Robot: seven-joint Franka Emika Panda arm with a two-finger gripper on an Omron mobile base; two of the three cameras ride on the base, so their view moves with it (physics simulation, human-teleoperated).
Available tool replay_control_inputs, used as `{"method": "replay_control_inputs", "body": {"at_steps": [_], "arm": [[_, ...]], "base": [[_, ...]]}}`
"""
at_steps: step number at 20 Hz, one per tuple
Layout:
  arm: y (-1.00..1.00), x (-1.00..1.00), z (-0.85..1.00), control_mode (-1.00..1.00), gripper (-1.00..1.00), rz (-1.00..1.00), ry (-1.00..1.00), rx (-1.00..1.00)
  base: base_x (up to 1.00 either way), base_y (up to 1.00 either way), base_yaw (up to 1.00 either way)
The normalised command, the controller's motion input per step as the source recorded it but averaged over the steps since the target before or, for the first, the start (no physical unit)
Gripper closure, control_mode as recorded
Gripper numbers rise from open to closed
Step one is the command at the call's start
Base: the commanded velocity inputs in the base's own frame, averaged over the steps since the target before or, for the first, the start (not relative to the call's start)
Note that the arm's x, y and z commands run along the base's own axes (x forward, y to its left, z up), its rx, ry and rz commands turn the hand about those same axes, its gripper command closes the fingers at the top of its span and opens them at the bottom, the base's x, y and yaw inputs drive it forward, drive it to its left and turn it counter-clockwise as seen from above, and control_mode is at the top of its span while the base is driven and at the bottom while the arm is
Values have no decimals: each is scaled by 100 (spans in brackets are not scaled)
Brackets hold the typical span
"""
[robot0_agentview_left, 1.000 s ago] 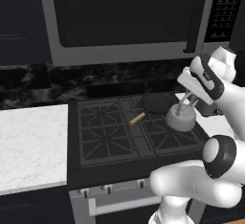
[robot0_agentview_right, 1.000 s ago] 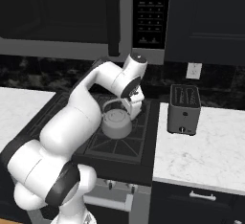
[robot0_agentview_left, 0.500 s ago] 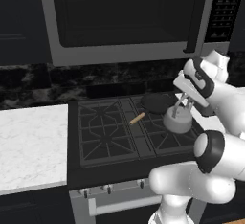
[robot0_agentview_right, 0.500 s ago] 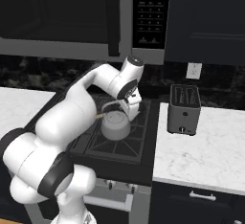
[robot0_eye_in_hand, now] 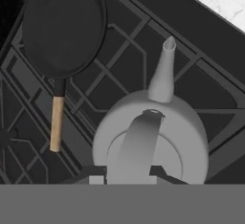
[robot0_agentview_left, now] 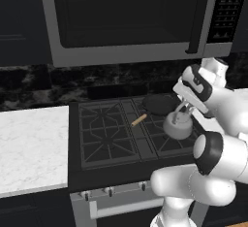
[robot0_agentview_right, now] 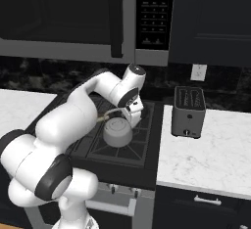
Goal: Pick the kettle from the counter and place it on a stove burner. Then turn the burner on.
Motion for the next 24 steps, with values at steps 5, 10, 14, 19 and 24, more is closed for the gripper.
{"method": "replay_control_inputs", "body": {"at_steps": [5,10,14,19,24], "arm": [[11,20,-24,-100,100,0,0,0],[3,13,-27,-100,100,0,0,-1],[0,4,-3,-100,100,0,2,-1],[-17,28,0,-100,100,0,0,0],[-1,11,0,-100,100,0,-2,0]], "base": [[0,0,0],[0,0,0],[0,0,0],[0,0,0],[0,0,0]]}}
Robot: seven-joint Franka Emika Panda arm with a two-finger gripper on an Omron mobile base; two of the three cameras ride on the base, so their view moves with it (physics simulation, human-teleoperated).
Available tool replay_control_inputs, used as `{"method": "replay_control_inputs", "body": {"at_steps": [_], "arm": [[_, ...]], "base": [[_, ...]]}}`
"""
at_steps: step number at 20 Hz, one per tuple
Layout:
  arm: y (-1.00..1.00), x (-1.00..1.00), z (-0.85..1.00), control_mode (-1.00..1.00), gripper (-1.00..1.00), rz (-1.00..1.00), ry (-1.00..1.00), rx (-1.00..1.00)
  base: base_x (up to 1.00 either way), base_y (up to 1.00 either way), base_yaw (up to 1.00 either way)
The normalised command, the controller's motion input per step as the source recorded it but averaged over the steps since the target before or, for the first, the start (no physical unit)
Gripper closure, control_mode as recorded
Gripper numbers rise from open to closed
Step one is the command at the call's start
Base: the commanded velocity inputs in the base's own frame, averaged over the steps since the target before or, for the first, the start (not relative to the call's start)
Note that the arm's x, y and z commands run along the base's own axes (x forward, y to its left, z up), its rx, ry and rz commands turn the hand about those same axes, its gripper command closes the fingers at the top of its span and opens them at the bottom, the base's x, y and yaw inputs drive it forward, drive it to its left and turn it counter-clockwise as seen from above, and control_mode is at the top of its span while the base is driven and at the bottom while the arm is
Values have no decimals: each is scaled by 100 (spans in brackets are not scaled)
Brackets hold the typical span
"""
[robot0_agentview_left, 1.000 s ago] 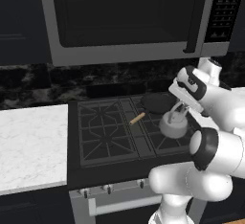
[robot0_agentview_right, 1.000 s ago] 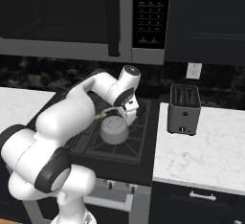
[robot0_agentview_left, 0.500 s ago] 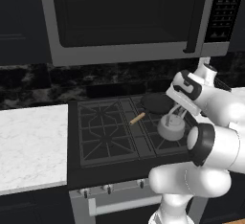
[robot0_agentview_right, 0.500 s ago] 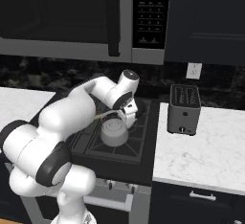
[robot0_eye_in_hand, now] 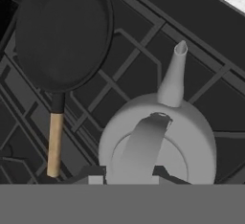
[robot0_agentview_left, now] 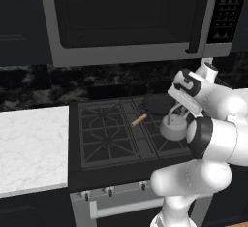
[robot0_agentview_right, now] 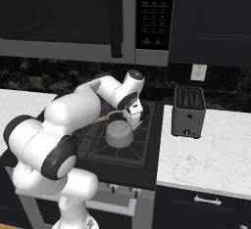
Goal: Pick the kettle from the counter and place it on a stove burner. Then turn the burner on.
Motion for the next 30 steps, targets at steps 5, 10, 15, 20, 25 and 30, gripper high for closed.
{"method": "replay_control_inputs", "body": {"at_steps": [5,10,15,20,25,30], "arm": [[0,2,0,-100,100,0,0,0],[0,0,0,-100,-100,0,0,0],[0,0,2,-100,-100,0,0,0],[0,0,13,-100,-100,0,-5,0],[1,-14,42,-100,-100,0,-19,0],[1,-90,79,-100,-100,3,-46,-5]], "base": [[0,0,0],[0,0,0],[0,0,0],[0,0,0],[0,0,0],[0,0,0]]}}
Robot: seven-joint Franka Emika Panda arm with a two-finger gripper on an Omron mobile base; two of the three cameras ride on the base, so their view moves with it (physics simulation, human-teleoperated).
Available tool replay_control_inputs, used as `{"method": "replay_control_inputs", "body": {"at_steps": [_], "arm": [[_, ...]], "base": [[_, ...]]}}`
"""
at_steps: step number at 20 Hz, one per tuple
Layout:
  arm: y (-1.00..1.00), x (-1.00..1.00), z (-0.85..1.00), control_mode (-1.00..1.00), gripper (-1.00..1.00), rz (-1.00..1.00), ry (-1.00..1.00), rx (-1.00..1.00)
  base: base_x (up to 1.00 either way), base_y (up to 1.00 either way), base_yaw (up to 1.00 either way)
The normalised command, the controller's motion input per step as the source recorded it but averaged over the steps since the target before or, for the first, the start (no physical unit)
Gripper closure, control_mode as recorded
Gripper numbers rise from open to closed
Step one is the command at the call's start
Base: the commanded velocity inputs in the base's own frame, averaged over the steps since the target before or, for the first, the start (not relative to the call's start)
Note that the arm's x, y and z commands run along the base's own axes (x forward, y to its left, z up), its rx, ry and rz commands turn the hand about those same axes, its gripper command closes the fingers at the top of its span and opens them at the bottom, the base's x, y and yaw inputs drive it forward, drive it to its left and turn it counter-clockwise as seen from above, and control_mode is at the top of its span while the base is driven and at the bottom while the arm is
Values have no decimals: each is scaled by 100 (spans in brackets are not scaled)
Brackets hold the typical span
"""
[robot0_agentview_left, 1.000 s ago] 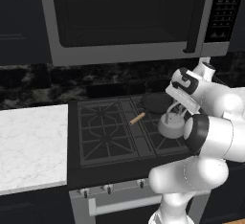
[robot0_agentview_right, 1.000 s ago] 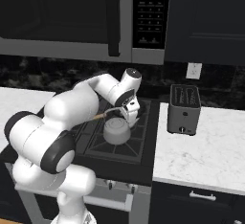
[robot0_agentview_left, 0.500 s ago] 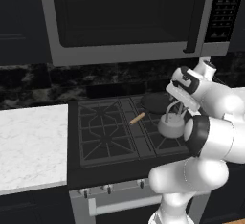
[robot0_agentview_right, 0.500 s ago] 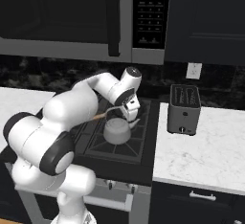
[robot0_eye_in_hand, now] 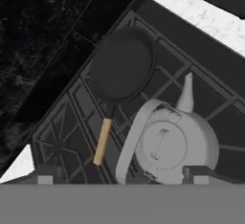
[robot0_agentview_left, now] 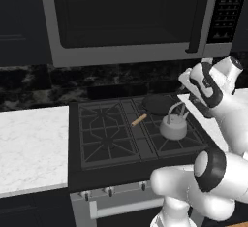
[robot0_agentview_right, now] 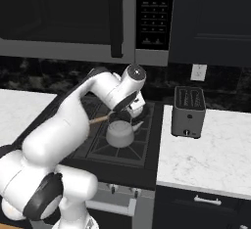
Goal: Pick the kettle from the counter and place it on a stove burner. Then turn the burner on.
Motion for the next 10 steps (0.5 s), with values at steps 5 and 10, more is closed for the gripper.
{"method": "replay_control_inputs", "body": {"at_steps": [5,10], "arm": [[-9,-100,44,-100,-100,7,-48,-20],[-30,-100,-18,-100,-100,11,-32,-34]], "base": [[0,0,0],[0,0,0]]}}
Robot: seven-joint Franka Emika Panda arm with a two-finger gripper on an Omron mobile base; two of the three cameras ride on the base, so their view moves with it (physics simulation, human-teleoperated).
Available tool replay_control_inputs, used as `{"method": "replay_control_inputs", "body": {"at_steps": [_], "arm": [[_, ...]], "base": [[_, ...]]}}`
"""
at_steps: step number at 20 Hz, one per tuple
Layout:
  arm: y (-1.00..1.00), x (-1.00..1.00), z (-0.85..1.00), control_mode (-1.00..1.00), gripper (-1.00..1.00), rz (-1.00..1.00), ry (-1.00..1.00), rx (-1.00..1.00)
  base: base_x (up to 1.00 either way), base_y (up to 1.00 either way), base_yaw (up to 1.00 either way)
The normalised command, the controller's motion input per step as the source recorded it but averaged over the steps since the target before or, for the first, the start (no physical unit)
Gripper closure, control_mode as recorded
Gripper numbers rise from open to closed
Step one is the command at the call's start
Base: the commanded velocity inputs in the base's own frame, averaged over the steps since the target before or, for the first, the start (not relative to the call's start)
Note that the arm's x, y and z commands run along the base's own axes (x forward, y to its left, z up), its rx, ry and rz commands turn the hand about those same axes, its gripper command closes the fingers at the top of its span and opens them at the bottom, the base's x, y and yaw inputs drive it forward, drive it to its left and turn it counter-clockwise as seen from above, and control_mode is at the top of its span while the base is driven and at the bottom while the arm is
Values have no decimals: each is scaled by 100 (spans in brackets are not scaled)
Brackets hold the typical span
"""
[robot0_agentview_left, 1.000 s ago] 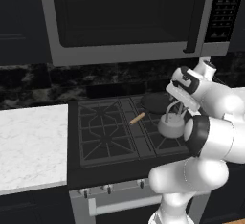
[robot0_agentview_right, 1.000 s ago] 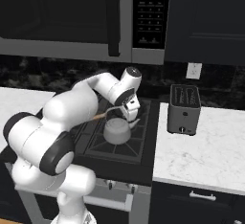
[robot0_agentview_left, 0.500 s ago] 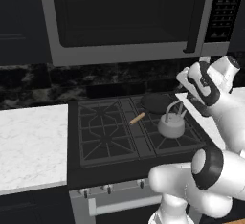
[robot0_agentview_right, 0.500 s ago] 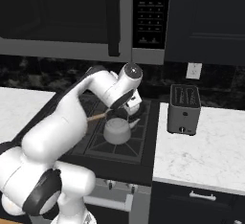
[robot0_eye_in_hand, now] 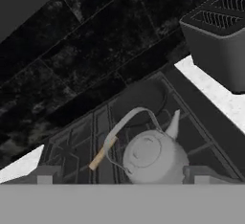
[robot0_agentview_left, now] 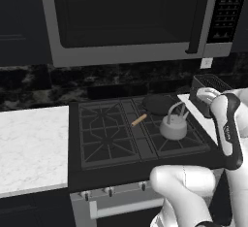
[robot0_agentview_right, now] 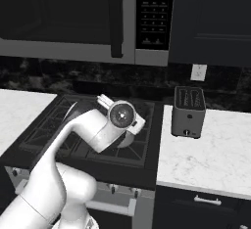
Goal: Pick the kettle from the counter and place it on a stove burner. Then turn the burner on.
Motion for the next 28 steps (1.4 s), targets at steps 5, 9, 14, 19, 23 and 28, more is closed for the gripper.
{"method": "replay_control_inputs", "body": {"at_steps": [5,9,14,19,23,28], "arm": [[-36,-100,-71,-100,-100,16,-24,-51],[-60,-100,-82,-100,-100,19,-21,-59],[-63,-94,-98,-100,-100,28,-13,-61],[-29,-45,-100,-100,-100,24,-12,-28],[14,22,-98,-100,-100,6,-15,1],[2,44,-68,-100,-100,0,-9,26]], "base": [[0,0,0],[0,0,0],[0,0,0],[0,0,0],[0,0,0],[0,0,0]]}}
